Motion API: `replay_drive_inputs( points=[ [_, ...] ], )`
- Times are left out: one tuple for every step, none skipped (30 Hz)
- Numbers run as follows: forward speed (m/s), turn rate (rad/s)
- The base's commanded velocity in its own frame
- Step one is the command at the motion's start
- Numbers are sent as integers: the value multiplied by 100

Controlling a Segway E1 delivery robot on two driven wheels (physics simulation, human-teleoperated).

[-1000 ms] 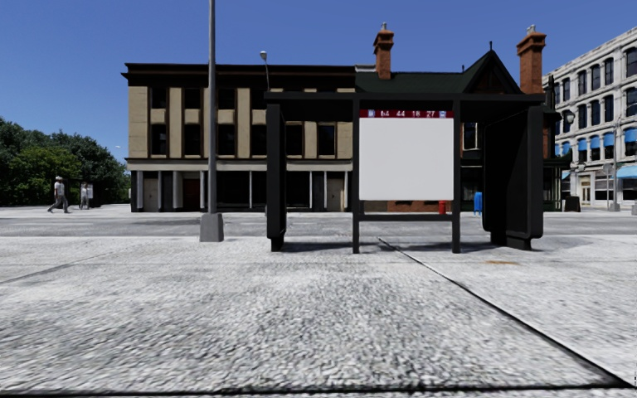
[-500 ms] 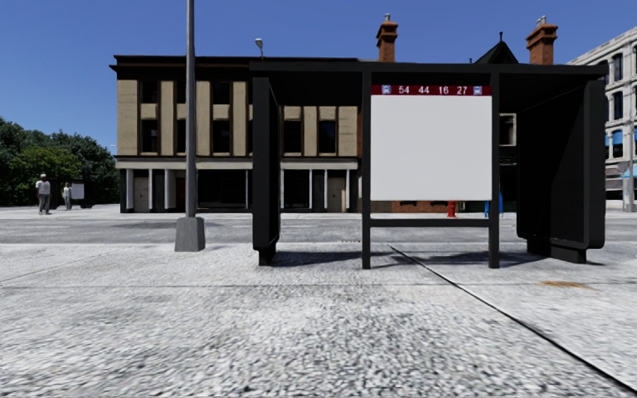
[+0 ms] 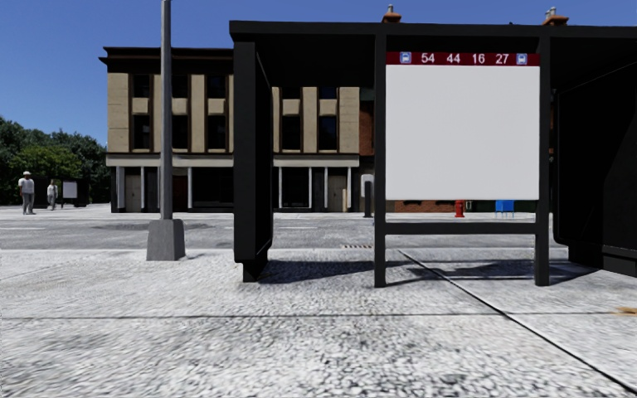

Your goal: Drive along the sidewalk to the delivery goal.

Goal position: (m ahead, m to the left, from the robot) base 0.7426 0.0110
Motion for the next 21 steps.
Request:
replay_drive_inputs(
  points=[
    [45,0],
    [45,0],
    [45,0],
    [45,0],
    [44,0],
    [41,0],
    [39,0],
    [37,0],
    [29,0],
    [7,0],
    [0,0],
    [0,0],
    [0,0],
    [0,0],
    [0,0],
    [0,0],
    [0,0],
    [0,0],
    [0,0],
    [0,0],
    [0,0]
  ],
)
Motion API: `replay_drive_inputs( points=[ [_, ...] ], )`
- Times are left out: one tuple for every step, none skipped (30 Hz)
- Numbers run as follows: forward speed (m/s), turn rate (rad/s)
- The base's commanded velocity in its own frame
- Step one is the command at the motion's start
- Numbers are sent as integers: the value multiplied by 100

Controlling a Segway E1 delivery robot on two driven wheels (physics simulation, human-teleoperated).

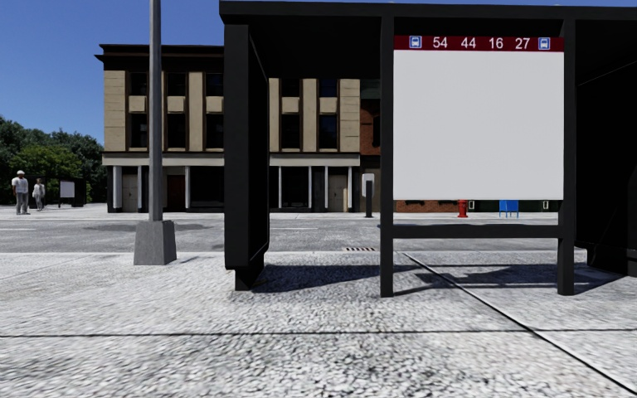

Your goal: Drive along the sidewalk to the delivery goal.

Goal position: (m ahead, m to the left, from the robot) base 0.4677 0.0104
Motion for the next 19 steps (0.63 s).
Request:
replay_drive_inputs(
  points=[
    [0,0],
    [0,0],
    [0,0],
    [0,0],
    [0,0],
    [0,0],
    [0,0],
    [0,0],
    [0,0],
    [0,0],
    [0,0],
    [0,0],
    [0,0],
    [0,0],
    [0,0],
    [0,0],
    [0,0],
    [0,0],
    [0,0]
  ],
)
